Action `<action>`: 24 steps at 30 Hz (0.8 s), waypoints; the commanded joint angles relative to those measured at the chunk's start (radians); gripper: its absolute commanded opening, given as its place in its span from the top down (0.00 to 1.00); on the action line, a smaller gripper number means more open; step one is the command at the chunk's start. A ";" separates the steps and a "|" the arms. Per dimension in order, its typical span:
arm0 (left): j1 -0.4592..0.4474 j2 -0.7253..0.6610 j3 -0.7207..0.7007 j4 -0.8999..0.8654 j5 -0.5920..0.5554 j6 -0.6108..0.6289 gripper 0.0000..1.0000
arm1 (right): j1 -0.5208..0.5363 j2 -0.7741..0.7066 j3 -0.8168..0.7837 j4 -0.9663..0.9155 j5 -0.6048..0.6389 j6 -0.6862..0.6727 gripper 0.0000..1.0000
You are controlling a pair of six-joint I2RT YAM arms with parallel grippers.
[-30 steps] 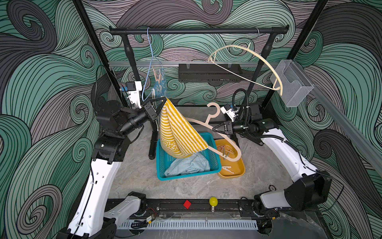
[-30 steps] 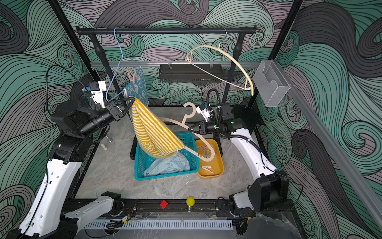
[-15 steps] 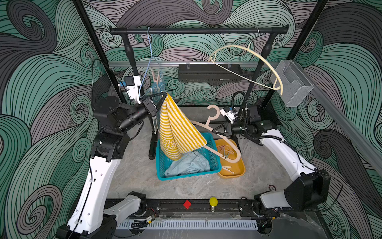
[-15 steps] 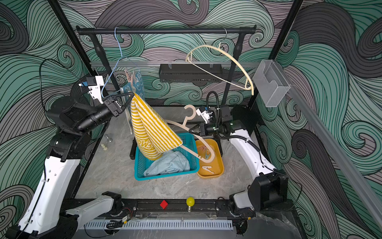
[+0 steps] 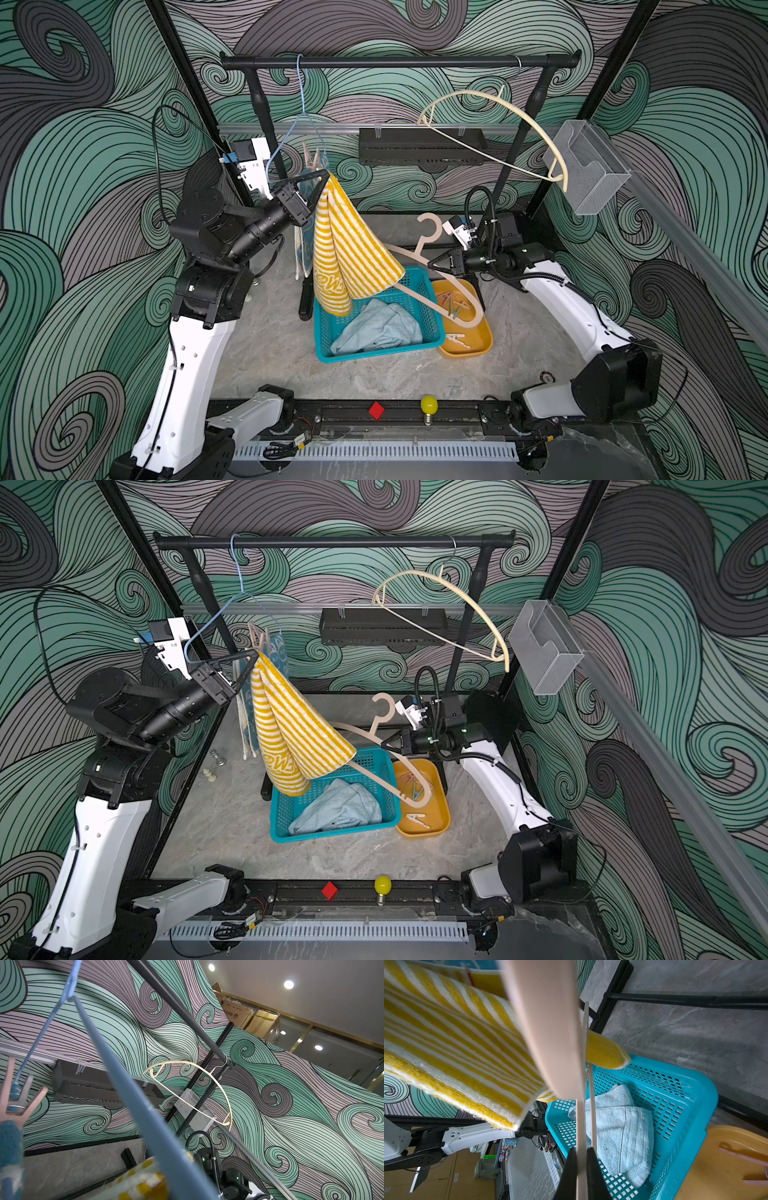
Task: Remove the clothespins securing towels to the hanger
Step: Remove the towel from the hanger.
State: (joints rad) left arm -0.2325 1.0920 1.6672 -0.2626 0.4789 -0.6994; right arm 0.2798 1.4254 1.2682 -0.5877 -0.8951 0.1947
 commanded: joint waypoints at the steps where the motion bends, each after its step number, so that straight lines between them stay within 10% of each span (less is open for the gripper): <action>1: -0.007 -0.004 0.061 0.030 -0.025 0.019 1.00 | -0.005 -0.002 -0.025 0.033 0.018 -0.008 1.00; 24: -0.006 -0.047 0.093 -0.088 -0.086 0.073 1.00 | -0.021 -0.030 0.028 -0.031 0.164 -0.011 1.00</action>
State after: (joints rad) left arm -0.2325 1.0626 1.7187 -0.3447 0.4145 -0.6651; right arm 0.2707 1.4269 1.2659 -0.5995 -0.7631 0.1978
